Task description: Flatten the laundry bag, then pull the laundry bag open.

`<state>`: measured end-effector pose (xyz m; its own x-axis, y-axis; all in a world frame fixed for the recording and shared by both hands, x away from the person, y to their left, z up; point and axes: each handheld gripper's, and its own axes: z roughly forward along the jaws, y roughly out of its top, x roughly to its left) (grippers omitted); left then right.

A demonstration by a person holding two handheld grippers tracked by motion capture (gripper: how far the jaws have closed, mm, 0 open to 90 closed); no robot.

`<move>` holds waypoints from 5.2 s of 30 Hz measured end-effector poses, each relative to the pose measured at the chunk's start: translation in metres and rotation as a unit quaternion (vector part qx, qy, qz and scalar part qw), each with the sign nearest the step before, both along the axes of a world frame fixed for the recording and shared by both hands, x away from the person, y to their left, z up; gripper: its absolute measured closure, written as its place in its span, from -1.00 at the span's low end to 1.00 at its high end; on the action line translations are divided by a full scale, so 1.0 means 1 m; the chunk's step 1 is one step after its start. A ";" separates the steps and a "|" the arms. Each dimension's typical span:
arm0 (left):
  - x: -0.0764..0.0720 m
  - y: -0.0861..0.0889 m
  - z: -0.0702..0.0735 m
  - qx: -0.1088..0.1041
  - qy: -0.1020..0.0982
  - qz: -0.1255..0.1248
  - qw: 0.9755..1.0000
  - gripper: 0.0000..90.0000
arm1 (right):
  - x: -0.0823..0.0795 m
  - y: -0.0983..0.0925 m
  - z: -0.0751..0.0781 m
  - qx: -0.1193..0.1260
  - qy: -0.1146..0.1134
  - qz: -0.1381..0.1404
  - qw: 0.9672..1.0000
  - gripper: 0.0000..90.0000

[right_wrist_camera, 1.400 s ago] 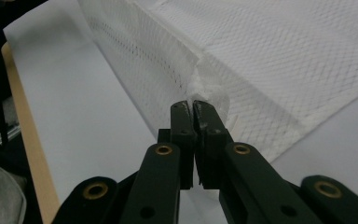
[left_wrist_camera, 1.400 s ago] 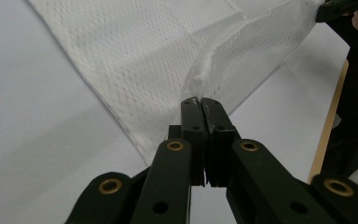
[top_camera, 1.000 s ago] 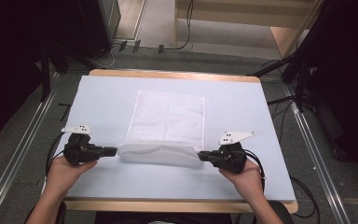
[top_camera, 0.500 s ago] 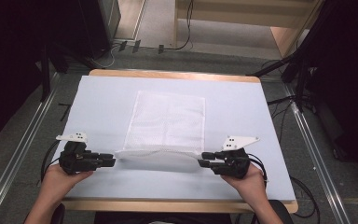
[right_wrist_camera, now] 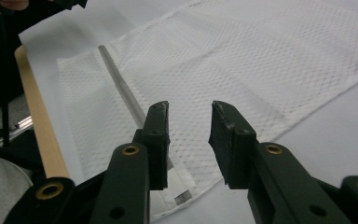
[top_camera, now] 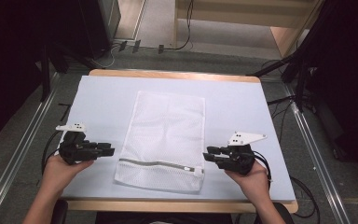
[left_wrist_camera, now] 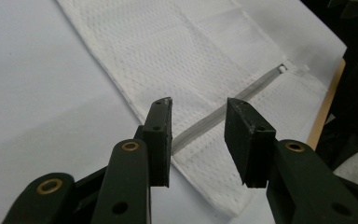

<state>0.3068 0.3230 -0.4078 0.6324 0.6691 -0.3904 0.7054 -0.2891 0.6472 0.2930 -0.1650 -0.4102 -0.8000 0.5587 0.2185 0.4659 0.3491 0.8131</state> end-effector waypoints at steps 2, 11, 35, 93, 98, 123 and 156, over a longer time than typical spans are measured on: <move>0.009 -0.003 -0.001 0.004 0.005 0.004 1.000 0.38 | 0.007 0.000 -0.002 -0.006 -0.001 -0.005 1.000 0.53; 0.050 -0.024 -0.004 0.030 0.009 0.006 0.999 0.38 | 0.042 0.009 -0.018 -0.030 0.015 -0.027 0.999 0.44; 0.082 -0.036 -0.040 0.059 0.033 0.025 0.997 0.35 | 0.094 0.024 -0.061 -0.100 0.059 -0.087 0.989 0.28; 0.125 -0.039 -0.041 0.027 0.036 0.061 0.997 0.45 | 0.173 0.039 -0.055 -0.085 0.073 -0.118 0.987 0.62; 0.118 -0.043 -0.033 0.028 0.030 0.044 0.998 0.29 | 0.166 0.034 -0.052 -0.080 0.073 -0.110 0.988 0.33; 0.091 -0.052 -0.006 0.015 0.011 0.013 1.000 -0.15 | 0.126 0.026 -0.025 -0.058 0.048 -0.082 0.994 0.16; 0.064 -0.096 -0.001 0.027 -0.010 -0.056 0.998 -0.19 | 0.080 0.033 -0.030 -0.059 0.067 -0.034 0.995 0.74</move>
